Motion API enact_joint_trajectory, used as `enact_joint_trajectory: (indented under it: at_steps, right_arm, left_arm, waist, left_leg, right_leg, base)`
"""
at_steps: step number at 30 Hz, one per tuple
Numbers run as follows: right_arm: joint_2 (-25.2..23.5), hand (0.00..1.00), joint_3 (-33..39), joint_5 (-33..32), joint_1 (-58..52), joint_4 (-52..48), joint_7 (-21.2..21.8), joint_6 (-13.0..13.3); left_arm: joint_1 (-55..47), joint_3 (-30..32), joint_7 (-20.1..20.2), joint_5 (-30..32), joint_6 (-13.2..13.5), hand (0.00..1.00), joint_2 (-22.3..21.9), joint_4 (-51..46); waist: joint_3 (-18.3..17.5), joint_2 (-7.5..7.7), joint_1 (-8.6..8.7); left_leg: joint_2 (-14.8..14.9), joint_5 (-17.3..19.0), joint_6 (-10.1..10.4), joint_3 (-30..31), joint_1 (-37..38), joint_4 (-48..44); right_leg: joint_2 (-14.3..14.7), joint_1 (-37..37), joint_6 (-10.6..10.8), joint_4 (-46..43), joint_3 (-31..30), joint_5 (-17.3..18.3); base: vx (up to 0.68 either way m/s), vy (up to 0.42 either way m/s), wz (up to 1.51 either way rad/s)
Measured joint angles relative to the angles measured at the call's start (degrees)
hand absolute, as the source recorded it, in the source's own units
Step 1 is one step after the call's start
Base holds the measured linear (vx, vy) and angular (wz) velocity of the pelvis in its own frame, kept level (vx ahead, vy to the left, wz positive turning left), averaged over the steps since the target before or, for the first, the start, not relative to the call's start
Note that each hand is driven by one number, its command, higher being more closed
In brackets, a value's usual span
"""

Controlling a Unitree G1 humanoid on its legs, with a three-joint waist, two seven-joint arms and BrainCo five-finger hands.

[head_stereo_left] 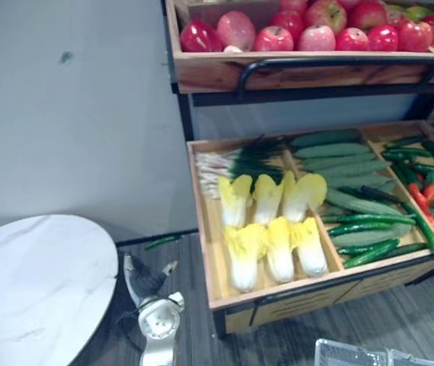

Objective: Pick vegetable in the basket

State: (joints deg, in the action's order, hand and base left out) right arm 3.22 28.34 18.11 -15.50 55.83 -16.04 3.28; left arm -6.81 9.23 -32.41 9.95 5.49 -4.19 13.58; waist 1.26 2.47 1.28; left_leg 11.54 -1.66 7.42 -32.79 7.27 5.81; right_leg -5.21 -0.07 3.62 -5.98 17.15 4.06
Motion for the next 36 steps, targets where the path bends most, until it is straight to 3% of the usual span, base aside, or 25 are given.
enact_joint_trajectory:
  at_steps: [6, 10, 25, 36]
  right_arm:
    - [-0.27, 1.0, -2.01, 0.08, 0.52, -1.16, -0.12, -0.05]
    - [0.08, 1.0, -4.42, 1.97, 1.34, -1.47, -0.55, 0.01]
    - [0.31, 1.0, -6.39, 1.77, 1.12, -1.98, -2.2, 0.86]
    - [0.24, 1.0, -6.4, 1.72, 0.04, -2.0, -2.22, 0.87]
  left_arm:
    - [3.5, -4.21, 0.02, 0.39, -0.72, 0.0, 0.17, 5.08]
    - [4.85, -7.64, 0.0, 1.28, -0.75, 0.0, 0.36, 6.0]
    - [6.38, -21.1, 1.64, 2.64, -0.63, 0.0, 1.01, 1.71]
    - [4.24, -21.61, 2.65, 2.56, -0.65, 0.0, 1.05, -2.0]
  waist:
    - [-0.31, -0.61, 0.53]
    - [-0.33, -1.17, 1.86]
    - [-0.04, -2.05, 1.82]
    - [0.13, -1.7, 1.6]
  left_leg:
    - [0.15, 0.0, 0.0, -2.83, 1.06, -0.09]
    - [0.34, 0.03, 0.04, -3.38, 0.92, -0.08]
    - [0.81, 0.39, 0.54, -5.95, 0.32, 0.01]
    - [0.96, 0.42, 0.55, -6.03, 0.39, 0.0]
  right_leg:
    - [1.03, -0.74, -0.6, 0.68, -3.25, -0.59]
    - [1.77, -1.35, -0.9, 1.76, -4.23, -1.46]
    - [2.51, -3.68, -0.75, 1.35, -7.78, -2.52]
    - [2.67, -3.58, -0.58, 1.35, -8.25, -2.63]
  base:
    - [0.04, -0.017, -0.32]
    - [-0.01, -0.025, -0.16]
    - [-0.03, -0.012, -0.1]
    - [0.0, 0.0, 0.0]
